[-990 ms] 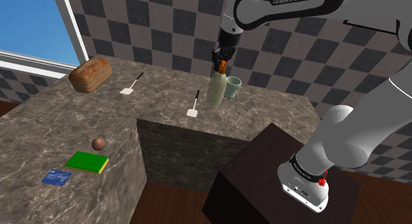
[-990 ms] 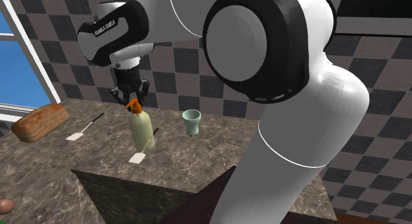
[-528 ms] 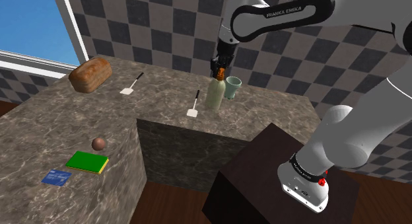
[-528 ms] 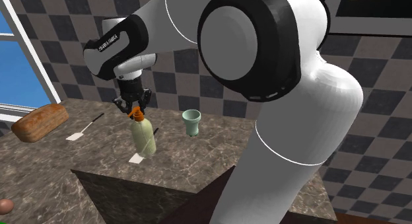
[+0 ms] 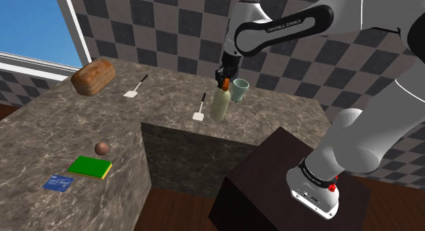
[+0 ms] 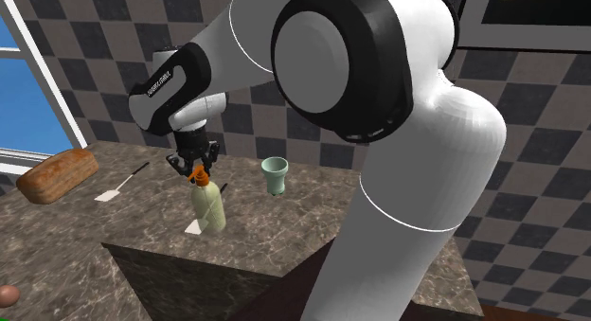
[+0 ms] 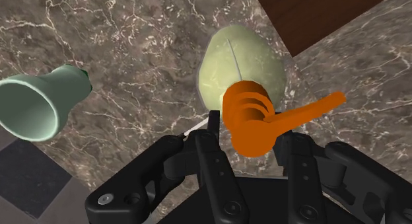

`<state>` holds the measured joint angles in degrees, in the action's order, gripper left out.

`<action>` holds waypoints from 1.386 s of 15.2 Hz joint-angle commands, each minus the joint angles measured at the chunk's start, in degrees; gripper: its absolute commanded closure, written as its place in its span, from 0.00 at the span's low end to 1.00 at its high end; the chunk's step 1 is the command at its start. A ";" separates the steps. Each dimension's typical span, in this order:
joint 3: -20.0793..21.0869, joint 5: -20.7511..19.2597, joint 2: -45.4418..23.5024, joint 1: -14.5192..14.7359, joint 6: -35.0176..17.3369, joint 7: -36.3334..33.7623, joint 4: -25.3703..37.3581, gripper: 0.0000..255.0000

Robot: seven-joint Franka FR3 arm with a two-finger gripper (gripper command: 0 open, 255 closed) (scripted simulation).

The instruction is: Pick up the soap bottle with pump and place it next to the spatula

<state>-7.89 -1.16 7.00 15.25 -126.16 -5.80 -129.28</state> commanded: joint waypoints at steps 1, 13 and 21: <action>-0.04 0.08 -0.61 -0.01 -1.57 0.08 -0.91 1.00; -0.21 0.97 -5.80 0.02 -11.01 0.74 -5.20 1.00; -0.21 1.13 -6.56 0.01 -12.17 0.85 -5.61 1.00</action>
<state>-8.10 -0.03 0.44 15.26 -138.31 -4.94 -134.90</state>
